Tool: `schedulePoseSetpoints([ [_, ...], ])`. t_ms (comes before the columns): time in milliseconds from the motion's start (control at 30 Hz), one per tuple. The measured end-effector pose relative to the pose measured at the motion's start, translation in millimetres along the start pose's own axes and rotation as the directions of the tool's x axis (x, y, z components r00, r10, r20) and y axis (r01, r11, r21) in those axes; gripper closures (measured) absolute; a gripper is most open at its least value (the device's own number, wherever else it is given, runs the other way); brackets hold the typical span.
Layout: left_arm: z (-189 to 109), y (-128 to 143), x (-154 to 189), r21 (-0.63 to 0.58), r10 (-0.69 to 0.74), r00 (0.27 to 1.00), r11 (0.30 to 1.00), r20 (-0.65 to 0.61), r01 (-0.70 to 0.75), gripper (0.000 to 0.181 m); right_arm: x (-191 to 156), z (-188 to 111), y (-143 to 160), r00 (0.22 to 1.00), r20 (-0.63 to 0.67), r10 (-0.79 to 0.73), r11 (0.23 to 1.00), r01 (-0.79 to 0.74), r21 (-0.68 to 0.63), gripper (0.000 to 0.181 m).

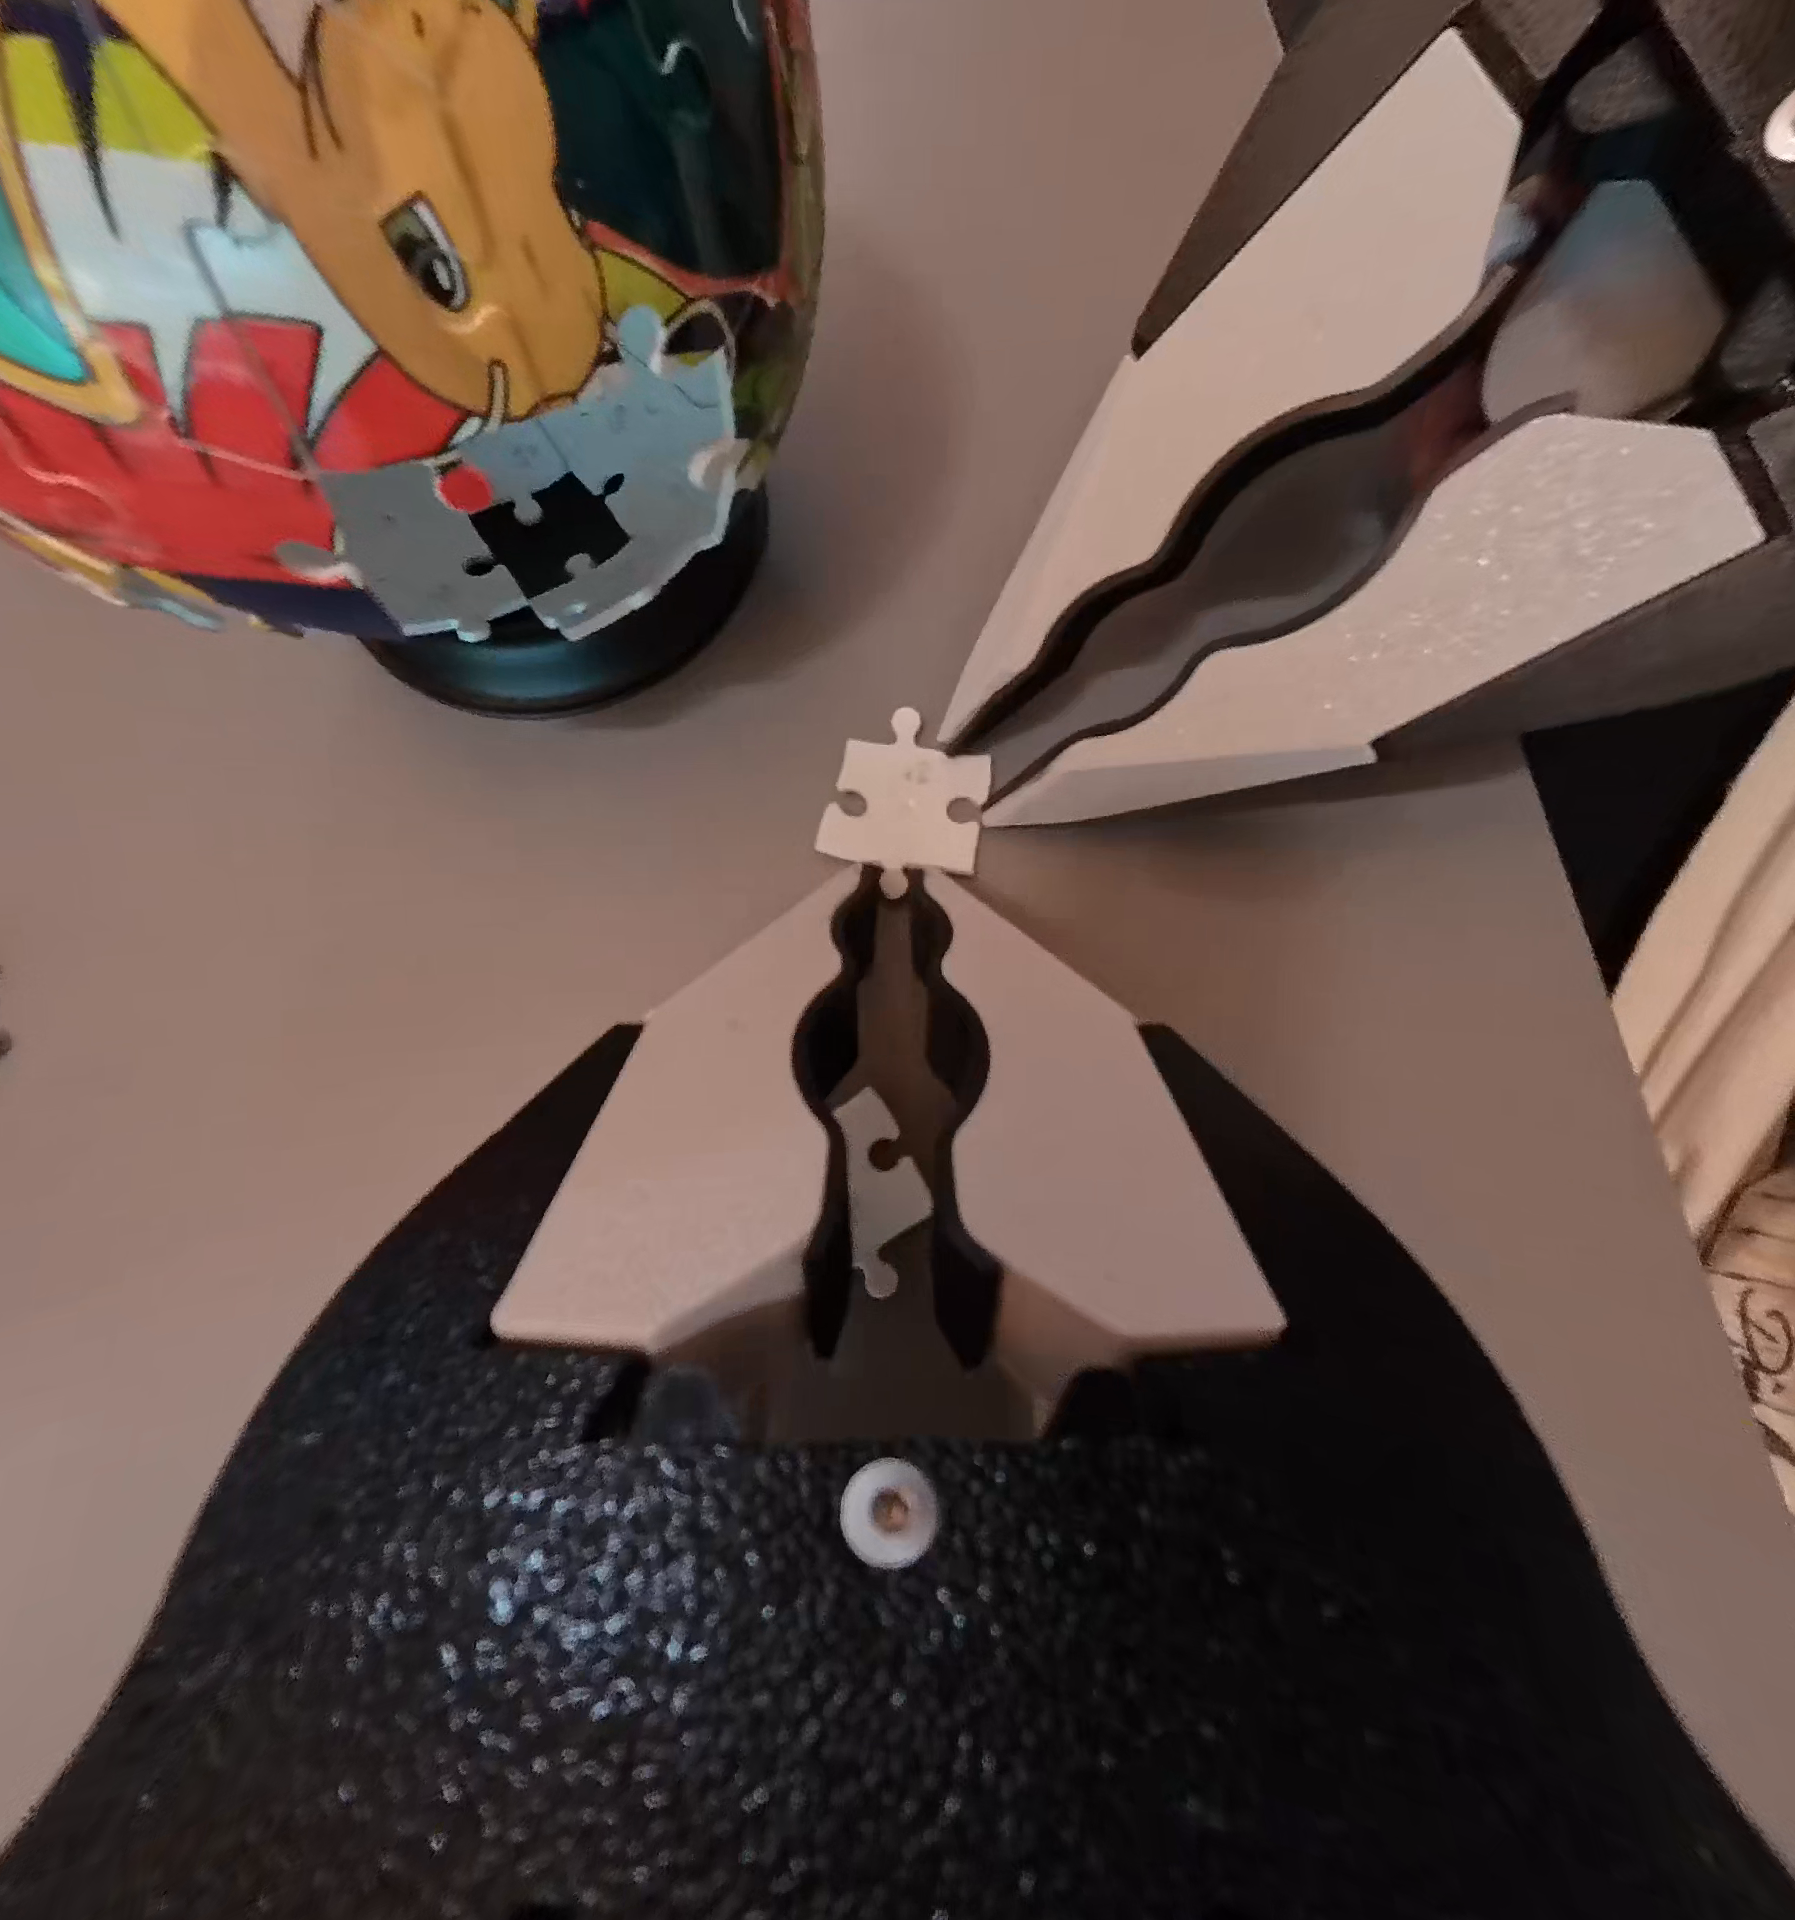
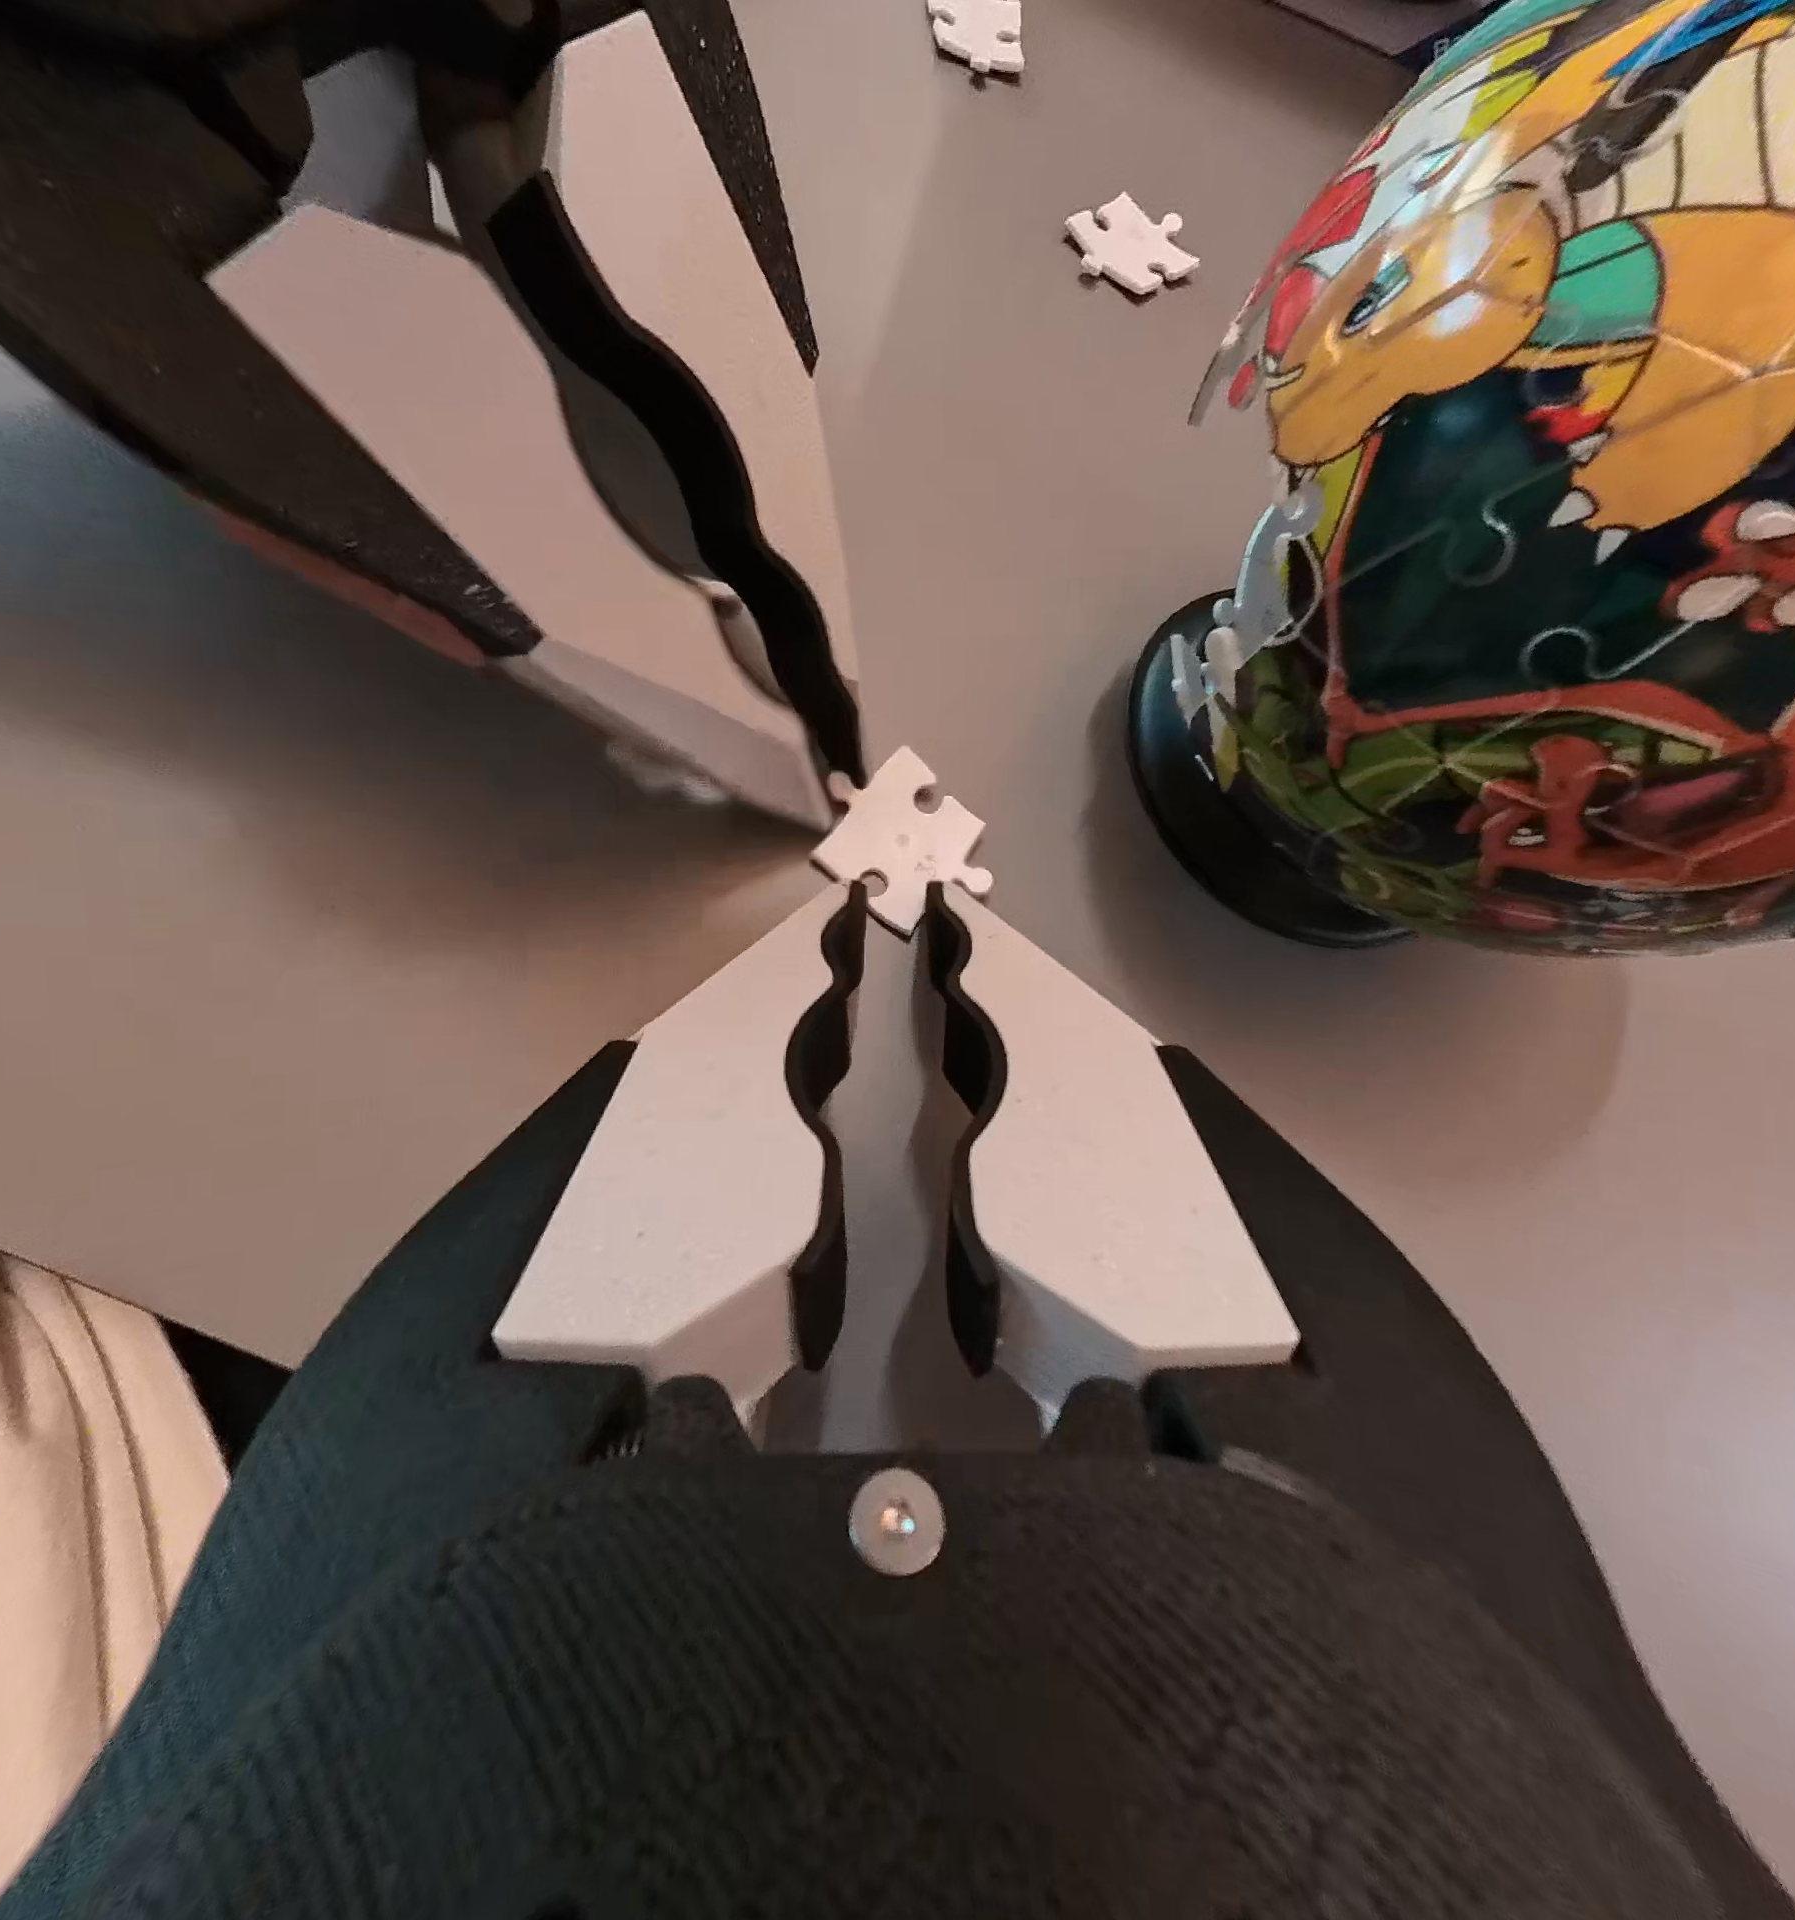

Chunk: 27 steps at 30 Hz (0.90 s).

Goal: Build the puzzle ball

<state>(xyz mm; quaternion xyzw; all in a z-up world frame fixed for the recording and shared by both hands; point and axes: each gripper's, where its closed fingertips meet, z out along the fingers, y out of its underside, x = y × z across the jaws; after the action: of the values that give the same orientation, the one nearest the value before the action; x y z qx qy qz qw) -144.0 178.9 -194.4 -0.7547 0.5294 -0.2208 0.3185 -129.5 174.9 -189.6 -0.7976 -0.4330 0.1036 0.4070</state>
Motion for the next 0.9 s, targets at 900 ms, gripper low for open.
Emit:
schedulePoseSetpoints([
  [900,0.5,-0.6,-13.4,0.024,-0.022,0.999,0.999,0.032,0.021,0.164,17.5,6.4,-6.8,0.995,-0.034,-0.098,0.994,0.1,0.042,0.174],
])
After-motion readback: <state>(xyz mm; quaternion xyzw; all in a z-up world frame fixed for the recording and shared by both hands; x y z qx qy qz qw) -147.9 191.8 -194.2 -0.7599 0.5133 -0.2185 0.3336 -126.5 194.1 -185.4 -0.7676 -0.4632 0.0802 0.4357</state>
